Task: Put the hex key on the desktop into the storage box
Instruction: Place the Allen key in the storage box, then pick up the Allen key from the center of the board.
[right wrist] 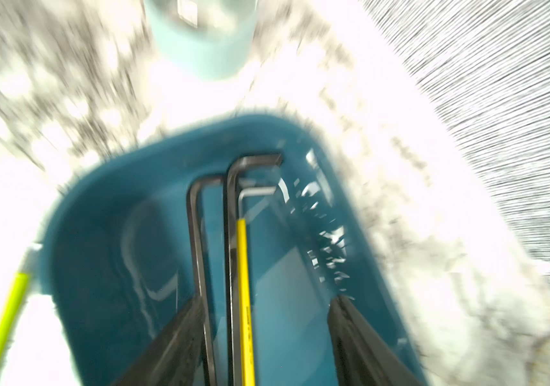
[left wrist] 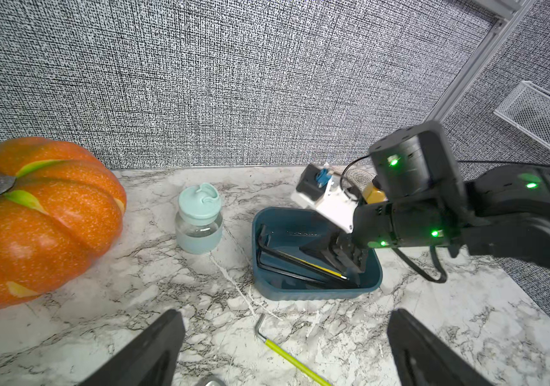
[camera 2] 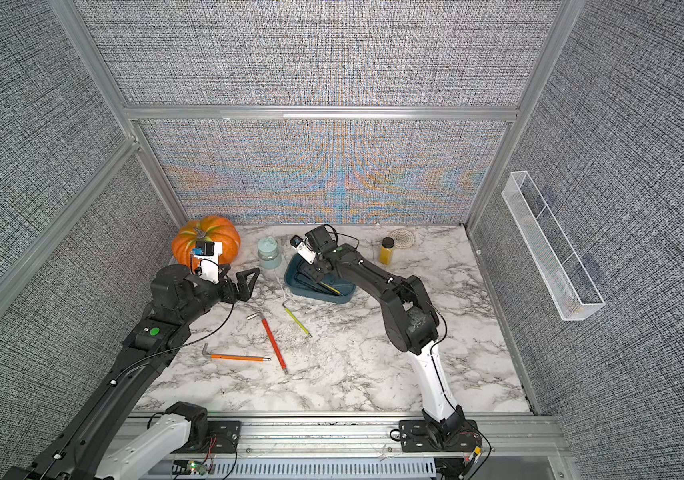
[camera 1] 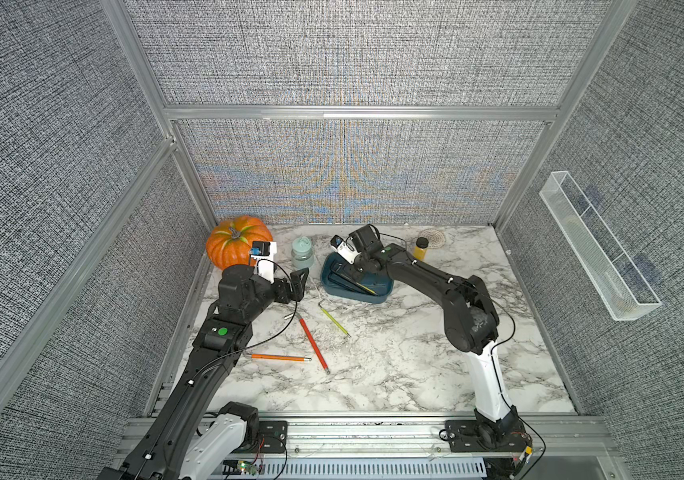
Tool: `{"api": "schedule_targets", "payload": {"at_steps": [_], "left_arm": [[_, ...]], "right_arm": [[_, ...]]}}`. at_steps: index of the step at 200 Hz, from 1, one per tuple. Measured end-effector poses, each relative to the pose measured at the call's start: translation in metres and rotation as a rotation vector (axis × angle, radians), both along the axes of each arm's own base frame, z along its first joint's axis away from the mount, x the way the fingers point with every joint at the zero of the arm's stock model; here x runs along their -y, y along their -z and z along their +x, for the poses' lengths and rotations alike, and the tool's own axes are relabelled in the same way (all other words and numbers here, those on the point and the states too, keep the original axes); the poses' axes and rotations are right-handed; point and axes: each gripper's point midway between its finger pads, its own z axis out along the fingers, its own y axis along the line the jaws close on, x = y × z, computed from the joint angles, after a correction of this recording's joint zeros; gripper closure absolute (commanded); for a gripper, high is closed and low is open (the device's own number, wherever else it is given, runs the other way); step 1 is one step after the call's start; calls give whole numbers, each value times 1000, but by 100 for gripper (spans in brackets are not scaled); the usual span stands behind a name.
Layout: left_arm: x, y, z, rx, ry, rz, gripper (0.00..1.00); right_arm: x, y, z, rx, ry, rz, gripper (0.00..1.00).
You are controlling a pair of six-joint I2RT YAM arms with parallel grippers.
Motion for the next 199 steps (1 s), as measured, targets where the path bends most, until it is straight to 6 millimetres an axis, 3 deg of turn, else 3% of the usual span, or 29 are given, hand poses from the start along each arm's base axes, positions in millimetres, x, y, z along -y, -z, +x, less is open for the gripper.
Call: {"api": "schedule_targets", "payload": {"at_steps": [29, 51, 94, 132, 176, 199], "left_arm": [[0, 1, -1, -1, 0, 0, 0], [0, 3, -1, -4, 0, 1, 0], [0, 9, -1, -19, 0, 5, 0], [0, 9, -1, -18, -1, 6, 0], [-7, 5, -1, 1, -43, 1, 0], [-13, 1, 0, 18, -73, 0, 0]], "right_arm": [[-16, -58, -13, 80, -2, 104, 32], [-24, -69, -38, 71, -12, 137, 32], [-39, -39, -105, -58, -44, 134, 32], [-41, -5, -146, -187, -21, 134, 33], [-33, 48, -170, -316, 29, 89, 40], [-32, 64, -177, -351, 44, 71, 42]]}}
